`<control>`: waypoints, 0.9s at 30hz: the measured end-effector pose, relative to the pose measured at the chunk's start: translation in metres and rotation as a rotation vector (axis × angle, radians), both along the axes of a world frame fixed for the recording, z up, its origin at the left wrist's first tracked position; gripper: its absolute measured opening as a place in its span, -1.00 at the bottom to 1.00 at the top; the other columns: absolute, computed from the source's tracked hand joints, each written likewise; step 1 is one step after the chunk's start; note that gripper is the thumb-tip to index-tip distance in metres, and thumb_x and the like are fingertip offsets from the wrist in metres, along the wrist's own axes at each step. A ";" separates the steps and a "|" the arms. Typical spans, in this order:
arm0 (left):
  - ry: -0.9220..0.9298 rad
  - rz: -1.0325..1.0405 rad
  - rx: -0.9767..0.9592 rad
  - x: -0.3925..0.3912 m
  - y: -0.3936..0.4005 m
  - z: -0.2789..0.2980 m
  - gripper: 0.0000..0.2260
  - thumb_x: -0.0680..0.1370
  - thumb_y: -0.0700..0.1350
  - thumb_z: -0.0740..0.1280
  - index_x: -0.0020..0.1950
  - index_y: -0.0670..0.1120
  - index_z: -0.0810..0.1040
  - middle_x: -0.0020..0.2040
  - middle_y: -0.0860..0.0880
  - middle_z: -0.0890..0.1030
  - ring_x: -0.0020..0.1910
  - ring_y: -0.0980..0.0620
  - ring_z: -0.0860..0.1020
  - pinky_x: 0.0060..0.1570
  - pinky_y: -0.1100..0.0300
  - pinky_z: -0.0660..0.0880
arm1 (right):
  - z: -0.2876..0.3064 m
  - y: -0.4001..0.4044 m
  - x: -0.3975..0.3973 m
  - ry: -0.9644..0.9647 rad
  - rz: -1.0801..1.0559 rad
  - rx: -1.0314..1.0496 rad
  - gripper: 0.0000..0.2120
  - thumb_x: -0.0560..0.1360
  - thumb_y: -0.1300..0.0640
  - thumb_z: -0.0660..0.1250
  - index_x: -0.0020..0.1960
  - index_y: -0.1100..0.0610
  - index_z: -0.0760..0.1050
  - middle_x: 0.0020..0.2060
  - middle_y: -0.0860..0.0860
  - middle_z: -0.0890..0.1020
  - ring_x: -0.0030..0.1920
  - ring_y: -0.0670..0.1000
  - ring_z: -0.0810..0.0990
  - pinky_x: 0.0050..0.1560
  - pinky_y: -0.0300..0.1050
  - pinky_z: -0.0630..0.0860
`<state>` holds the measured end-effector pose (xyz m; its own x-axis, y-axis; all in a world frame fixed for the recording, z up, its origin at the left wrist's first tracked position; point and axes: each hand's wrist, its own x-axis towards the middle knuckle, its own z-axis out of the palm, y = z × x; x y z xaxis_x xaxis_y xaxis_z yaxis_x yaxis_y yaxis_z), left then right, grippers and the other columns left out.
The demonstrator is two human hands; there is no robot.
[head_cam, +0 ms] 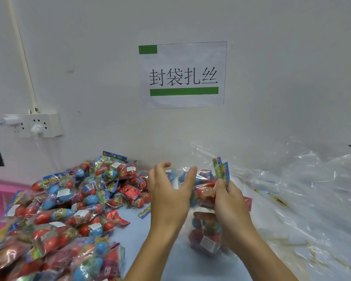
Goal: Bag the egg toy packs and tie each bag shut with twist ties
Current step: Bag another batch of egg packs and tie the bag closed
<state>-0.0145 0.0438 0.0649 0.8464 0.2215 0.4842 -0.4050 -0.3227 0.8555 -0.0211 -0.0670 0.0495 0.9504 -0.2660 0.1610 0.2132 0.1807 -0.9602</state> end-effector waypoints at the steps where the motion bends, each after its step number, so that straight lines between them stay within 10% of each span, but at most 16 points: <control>1: 0.113 -0.086 -0.094 0.001 0.001 0.001 -0.44 0.37 0.34 0.38 0.22 0.06 0.37 0.16 0.11 0.45 0.15 0.13 0.46 0.16 0.22 0.43 | 0.001 0.000 0.000 -0.014 -0.005 0.011 -0.69 0.73 0.03 0.04 0.12 0.04 0.55 -0.14 0.11 0.73 -0.22 0.05 0.74 -0.36 -0.04 0.63; 9: 0.311 -0.341 -0.509 0.016 0.007 -0.003 -0.69 0.49 -0.02 0.46 0.12 -0.19 0.59 -0.04 -0.17 0.69 -0.10 -0.09 0.66 0.05 -0.11 0.59 | 0.008 -0.006 -0.005 -0.075 0.121 -0.080 -0.77 0.69 0.04 0.17 0.09 0.04 0.60 -0.13 0.00 0.75 -0.13 0.02 0.74 -0.30 -0.10 0.64; 20: 0.063 -0.316 -0.183 0.010 0.002 -0.011 -0.74 0.56 0.06 0.37 0.03 -0.14 0.58 -0.16 -0.06 0.68 -0.18 0.07 0.67 -0.24 0.26 0.59 | 0.009 -0.015 -0.007 -0.030 0.241 -0.074 -0.65 0.48 -0.12 0.43 0.08 0.15 0.64 -0.14 0.10 0.75 -0.12 0.12 0.75 -0.21 -0.03 0.66; 27: 0.198 -0.394 -0.380 0.004 -0.013 -0.007 -0.76 0.56 0.08 0.37 0.03 -0.09 0.58 -0.24 0.09 0.70 -0.27 0.21 0.66 -0.36 0.36 0.50 | 0.003 -0.006 -0.004 -0.074 0.012 -0.096 -0.75 0.54 -0.07 0.41 0.01 0.12 0.62 -0.19 0.05 0.75 -0.20 0.03 0.75 -0.30 -0.05 0.67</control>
